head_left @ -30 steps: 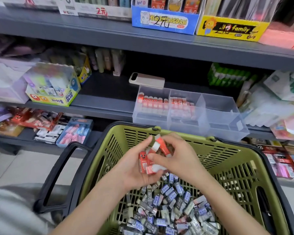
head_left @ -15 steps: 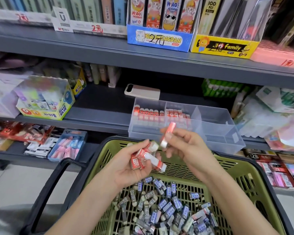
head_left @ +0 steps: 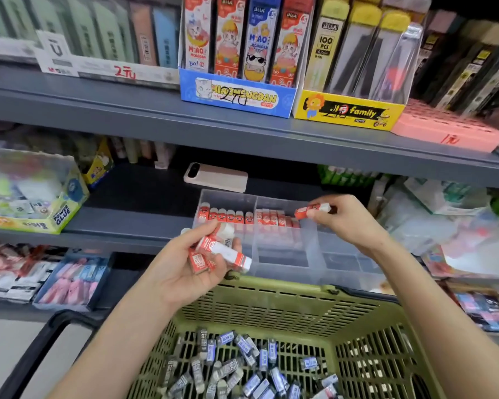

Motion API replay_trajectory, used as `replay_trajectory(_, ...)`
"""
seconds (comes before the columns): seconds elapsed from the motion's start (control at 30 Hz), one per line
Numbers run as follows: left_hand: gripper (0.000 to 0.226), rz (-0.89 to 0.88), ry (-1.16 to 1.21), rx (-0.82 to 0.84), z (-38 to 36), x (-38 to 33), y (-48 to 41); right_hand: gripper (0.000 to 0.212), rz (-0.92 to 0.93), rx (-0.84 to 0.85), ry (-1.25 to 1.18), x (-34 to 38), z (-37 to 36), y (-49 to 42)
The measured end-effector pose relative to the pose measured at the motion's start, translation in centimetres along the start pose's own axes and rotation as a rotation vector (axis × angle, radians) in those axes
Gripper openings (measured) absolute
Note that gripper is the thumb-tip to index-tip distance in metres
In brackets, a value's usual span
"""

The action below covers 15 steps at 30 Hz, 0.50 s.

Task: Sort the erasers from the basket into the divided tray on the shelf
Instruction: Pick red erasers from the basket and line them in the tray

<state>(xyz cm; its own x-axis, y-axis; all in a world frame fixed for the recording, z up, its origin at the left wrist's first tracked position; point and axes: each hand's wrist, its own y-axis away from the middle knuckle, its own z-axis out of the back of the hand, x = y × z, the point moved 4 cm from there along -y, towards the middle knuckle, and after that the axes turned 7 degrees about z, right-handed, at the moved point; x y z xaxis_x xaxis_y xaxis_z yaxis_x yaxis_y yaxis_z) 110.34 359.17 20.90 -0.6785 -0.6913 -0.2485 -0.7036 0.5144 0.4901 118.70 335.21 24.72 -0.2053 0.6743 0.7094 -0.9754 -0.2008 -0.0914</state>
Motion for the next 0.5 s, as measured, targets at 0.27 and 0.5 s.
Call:
replay_trajectory(0.27,0.075,-0.06,0.098,0.036,0.8,-1.2,-0.2,0.013,0.017,0.065,-0.231,1.2,-1.8,-1.1)
replay_trajectory(0.5,0.055,-0.214,0.15,0.066,1.6,-4.2,0.8,0.028,-0.049,0.016,-0.512,4.6,-8.5,-4.1)
